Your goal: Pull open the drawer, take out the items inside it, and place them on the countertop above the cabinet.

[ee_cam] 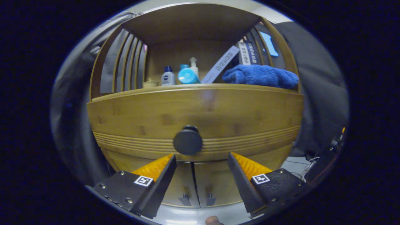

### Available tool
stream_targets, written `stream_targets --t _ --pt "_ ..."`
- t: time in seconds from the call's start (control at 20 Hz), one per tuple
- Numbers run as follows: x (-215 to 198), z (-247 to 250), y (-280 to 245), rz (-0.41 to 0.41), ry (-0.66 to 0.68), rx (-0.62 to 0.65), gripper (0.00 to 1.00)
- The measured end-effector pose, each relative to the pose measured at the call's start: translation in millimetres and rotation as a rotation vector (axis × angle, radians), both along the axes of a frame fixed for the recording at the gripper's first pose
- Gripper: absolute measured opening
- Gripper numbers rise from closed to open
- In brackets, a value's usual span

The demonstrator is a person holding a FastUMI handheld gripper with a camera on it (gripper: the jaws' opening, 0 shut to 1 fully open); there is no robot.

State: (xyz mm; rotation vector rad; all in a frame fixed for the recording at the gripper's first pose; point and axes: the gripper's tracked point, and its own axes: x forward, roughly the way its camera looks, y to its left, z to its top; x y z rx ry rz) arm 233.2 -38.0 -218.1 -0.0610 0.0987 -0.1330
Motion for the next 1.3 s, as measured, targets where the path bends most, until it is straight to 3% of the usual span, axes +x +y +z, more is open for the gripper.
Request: stream_targets --t 0.2,0.5,0.7,0.85,1.3 --pt "-50.9 6.2 -31.3 -0.047 0.028 0.025 0.99" --pt "-134.8 87.8 -38.4 -0.037 -0.02 0.028 0.99" --pt "-181.1 143.4 -11.8 0.019 -0.017 0.082 0.99" --pt "-206.9 179.1 13.5 0.097 0.011 0.04 0.99" --pt "-278.6 288.9 70.0 0.151 -0.165 -0.054 0.99"
